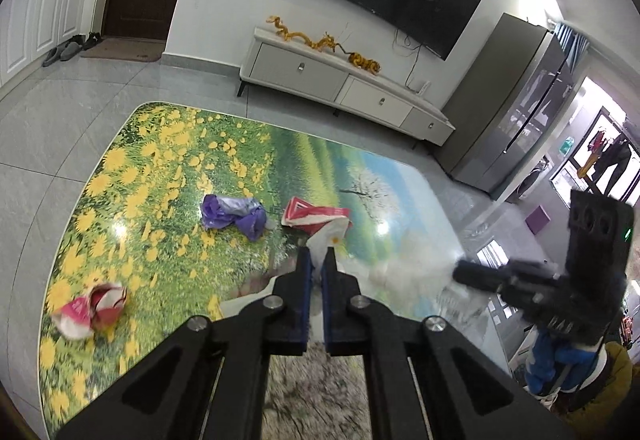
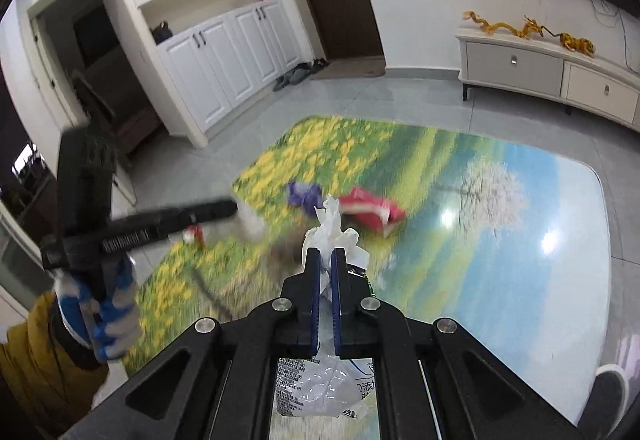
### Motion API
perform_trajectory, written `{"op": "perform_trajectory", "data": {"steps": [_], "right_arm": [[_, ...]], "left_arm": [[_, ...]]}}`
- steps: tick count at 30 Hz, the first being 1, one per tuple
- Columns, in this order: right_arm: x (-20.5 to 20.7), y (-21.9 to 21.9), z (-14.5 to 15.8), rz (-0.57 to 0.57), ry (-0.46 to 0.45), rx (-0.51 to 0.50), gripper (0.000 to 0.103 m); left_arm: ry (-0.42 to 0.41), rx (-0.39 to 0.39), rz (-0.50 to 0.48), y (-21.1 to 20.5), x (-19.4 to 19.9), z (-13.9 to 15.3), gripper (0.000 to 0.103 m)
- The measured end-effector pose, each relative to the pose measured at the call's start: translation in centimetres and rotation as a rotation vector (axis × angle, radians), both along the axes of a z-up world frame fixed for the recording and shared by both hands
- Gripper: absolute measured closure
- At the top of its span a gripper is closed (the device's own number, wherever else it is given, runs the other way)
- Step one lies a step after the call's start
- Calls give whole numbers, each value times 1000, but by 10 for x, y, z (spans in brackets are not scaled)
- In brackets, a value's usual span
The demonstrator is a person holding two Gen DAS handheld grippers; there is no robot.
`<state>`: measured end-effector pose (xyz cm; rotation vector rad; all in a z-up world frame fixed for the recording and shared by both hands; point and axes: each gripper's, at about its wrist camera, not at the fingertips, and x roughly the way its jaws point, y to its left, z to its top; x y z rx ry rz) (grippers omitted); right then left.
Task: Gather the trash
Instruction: 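Carry both held bags over the white bin and open both grippers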
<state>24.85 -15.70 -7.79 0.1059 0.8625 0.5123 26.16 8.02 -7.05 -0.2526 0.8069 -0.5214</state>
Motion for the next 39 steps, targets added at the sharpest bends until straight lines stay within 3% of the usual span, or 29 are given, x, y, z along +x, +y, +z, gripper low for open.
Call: {"op": "perform_trajectory", "data": {"steps": [8,9,12,19,20,21,22,24,31,35,39], "right_arm": [[-38,-11,-46,7,127,-64,94],[-41,-12,-47,6,130,-66,91],[-40,-10,-45,1,122,-73,59],[-20,17,-50,43,139,-128,57],[-17,22,-55,50,156,-147,59],[-14,27,-59,57,166,-169,76],[-12,30,-61,63,169,-187,101],[-13,29,-58,60,147,-183,101],[-32,-13,-10,-1,7,-18,101],[-55,-59,11,-81,-53,35,101],[-85,-122,12,-208,-80,43,101]], "left_arm": [[-8,-15,-3,10,-32,1,99],[-7,-17,-2,11,-34,0,99],[-5,-21,-4,14,-36,-4,99],[12,-46,-1,19,-34,-13,99],[15,-46,-1,20,-35,-15,99],[16,-45,-1,21,-34,-16,99],[16,-43,-1,21,-35,-15,99],[11,-36,-1,21,-38,-13,99],[-23,-13,-29,3,-51,13,99],[-52,7,-88,-34,-59,32,99],[-57,31,-193,-95,-62,43,99]]}}
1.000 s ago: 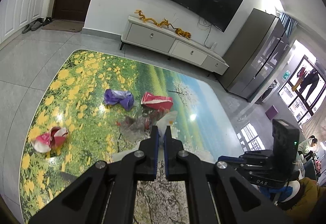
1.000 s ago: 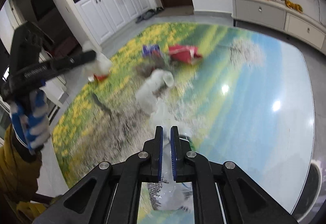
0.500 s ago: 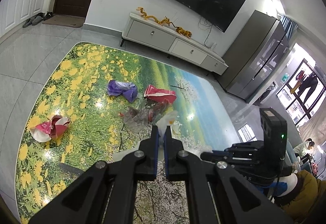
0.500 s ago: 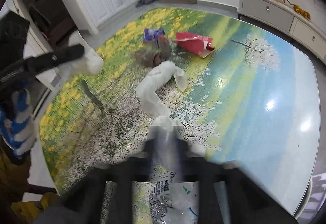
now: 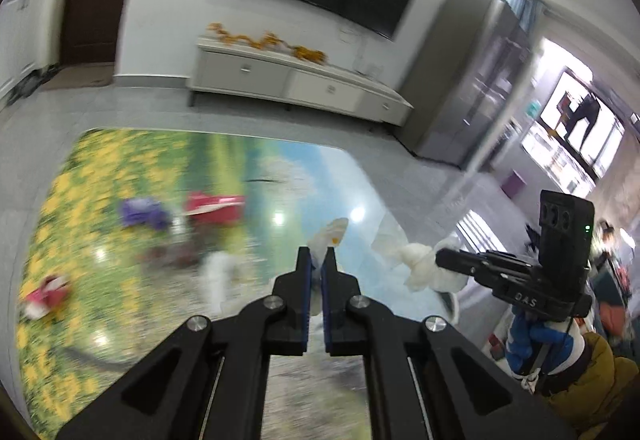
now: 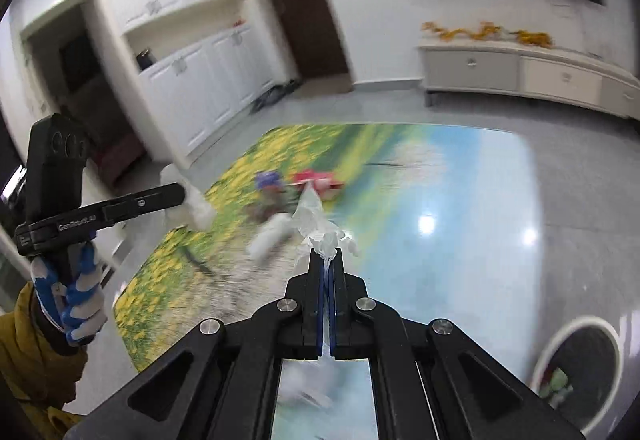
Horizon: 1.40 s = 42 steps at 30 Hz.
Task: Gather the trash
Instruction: 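Carry both held bags over the white bin and open both grippers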
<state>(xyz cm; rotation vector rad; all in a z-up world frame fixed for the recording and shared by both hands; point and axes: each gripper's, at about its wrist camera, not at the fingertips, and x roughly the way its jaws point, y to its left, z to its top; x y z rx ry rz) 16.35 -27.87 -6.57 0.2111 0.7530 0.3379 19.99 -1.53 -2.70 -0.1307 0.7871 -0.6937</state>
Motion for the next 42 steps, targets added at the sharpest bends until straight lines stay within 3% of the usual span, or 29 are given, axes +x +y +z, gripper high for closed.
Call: {"op": "perform_trajectory", "data": {"steps": [6,11,17,20,21,22,24,28,32,42], "right_arm": [[-50,-127,-24,-289,36,8,101],[-81,-220,-61,-504,94,58,101],[-86,-286,-111,-637,174,147,97],[-80,-306,-132,-660,210,170,97],[-78,-310,-136,-668,221,173,94],[-78,-317,-142,-679,230,181,84],[-79,-326,-152,-706,238,198,71],[-86,-333,-157,-733,241,204,71],[-93,-324,-145,-741,215,186,71],[-100,-263,-93,-623,118,74,71]], "left_arm": [[21,63,-207,-130,-4,0,99],[83,106,-356,-247,-9,-21,99],[167,166,-453,-363,-10,-58,99],[195,185,-474,-401,-7,-76,97],[212,186,-481,-410,-5,-82,97],[235,187,-485,-419,-3,-89,97],[264,189,-492,-430,-1,-98,96],[273,199,-496,-434,-3,-104,96],[228,214,-473,-422,-9,-97,96],[-70,318,-361,-348,-55,-44,96]]}}
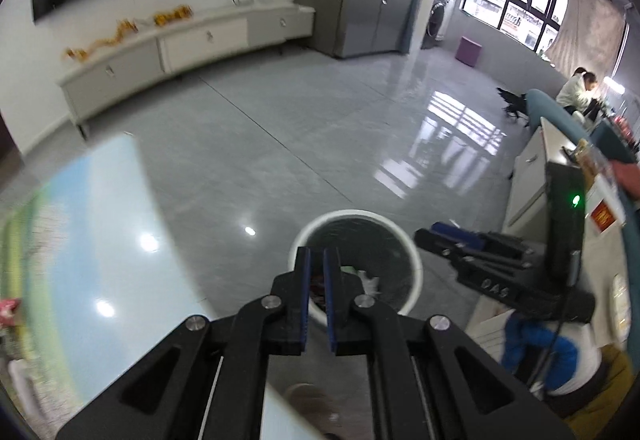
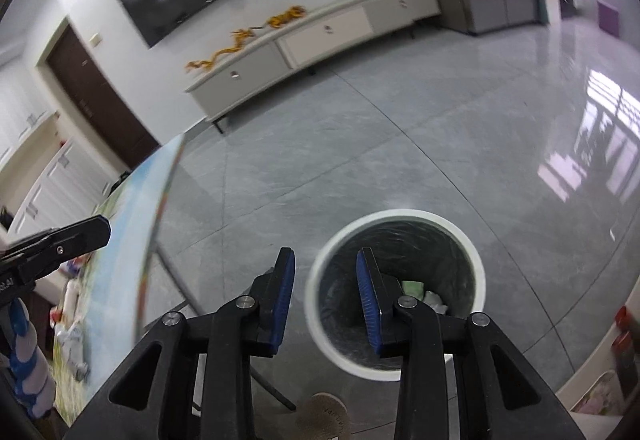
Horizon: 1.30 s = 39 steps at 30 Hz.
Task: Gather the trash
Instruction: 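Move both grippers back toward the white printed plastic bag on the table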
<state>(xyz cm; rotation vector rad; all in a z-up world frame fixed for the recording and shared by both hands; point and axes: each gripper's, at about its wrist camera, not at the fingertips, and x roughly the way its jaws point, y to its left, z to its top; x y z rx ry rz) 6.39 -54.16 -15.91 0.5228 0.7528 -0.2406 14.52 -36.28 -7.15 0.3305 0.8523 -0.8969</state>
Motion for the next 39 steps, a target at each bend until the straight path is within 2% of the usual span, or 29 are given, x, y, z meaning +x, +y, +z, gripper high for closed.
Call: {"op": "perform_trajectory", "data": {"steps": [3,5,7,8,11,20,28,36,39], "right_arm": [[-4,25,16,45,-20,-36,70],[-5,42,27,76,-38,-49,69],[-6,56,36,101,-50,-62,69],[-7,65,41,119,-56,-75,69],[-7,92,55,176,-76,-96,69],[4,175,79,360,-101,-130,69],[18,238,82,502,-82,-141,69],[40,294,78,615,-37,-138,68],[46,312,74,643,-16,-141,64]], "left_arm": [[-32,1,44,36,-10,7,96],[-56,14,90,61,-16,11,88],[-78,14,130,83,-21,14,53],[-99,13,160,97,-24,15,49],[-153,38,214,135,-32,16,49],[-230,87,370,234,-50,13,49],[-231,97,468,292,-54,7,49],[-233,82,615,353,-50,-8,49],[-212,74,664,375,-48,-14,49]]}}
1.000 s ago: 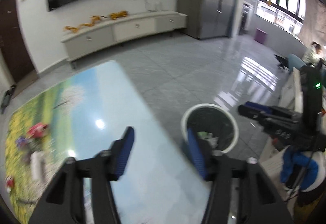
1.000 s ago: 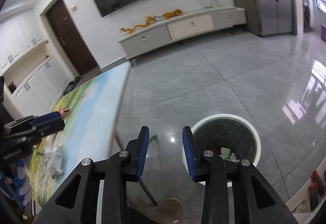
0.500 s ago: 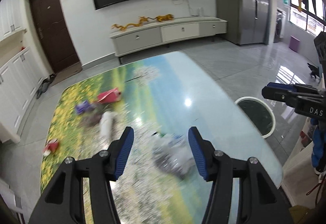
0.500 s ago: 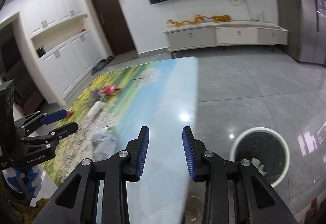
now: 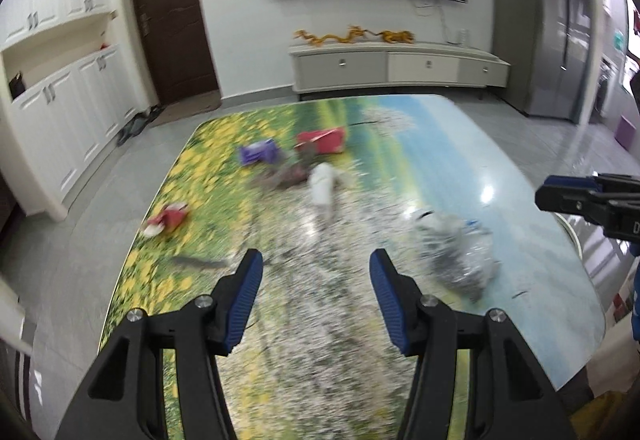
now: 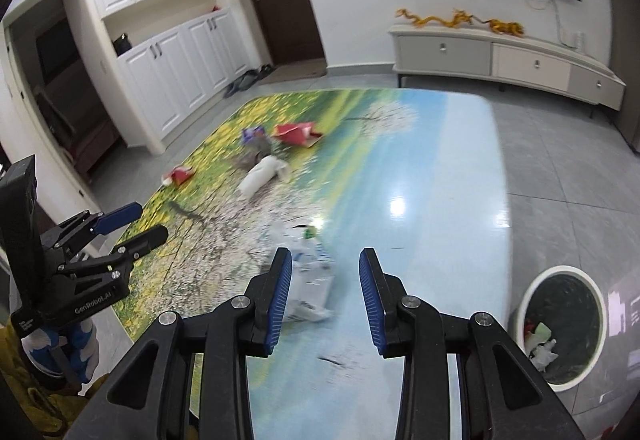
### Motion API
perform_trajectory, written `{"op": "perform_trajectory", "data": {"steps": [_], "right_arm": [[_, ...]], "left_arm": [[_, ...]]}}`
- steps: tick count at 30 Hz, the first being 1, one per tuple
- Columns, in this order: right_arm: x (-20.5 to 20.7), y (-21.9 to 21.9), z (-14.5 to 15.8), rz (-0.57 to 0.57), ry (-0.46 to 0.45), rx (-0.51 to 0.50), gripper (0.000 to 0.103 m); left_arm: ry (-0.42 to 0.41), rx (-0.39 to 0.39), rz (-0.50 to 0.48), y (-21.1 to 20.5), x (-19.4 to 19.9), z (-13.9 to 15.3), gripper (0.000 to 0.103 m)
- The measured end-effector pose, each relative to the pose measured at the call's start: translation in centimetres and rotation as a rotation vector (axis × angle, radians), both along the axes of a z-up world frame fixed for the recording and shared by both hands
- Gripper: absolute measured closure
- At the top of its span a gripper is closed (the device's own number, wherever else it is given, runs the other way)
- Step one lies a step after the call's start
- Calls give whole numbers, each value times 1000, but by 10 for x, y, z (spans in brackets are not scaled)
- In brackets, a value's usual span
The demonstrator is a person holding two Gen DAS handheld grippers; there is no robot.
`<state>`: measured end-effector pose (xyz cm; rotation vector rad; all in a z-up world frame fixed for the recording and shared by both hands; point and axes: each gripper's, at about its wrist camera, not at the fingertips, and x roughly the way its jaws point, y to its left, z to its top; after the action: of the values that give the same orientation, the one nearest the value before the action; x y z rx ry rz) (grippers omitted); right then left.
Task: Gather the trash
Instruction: 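Move both grippers back toward the white printed plastic bag on the table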
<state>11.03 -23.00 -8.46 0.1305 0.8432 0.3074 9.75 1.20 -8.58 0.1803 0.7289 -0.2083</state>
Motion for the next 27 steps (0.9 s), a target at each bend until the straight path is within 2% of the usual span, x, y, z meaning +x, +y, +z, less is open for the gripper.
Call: {"op": "perform_trajectory", "data": {"steps": [10,13,27], "right_arm": [[12,38,-6,54,42,-39,62],[13,43,-7,59,48,-48,58],[15,55,-9,71,54,-69,56]], "left_arm": [[43,-55,60,40,2,-19,49],[45,-65,62,44,2,-20,49],[55,-70,86,57,2,-29,49]]}}
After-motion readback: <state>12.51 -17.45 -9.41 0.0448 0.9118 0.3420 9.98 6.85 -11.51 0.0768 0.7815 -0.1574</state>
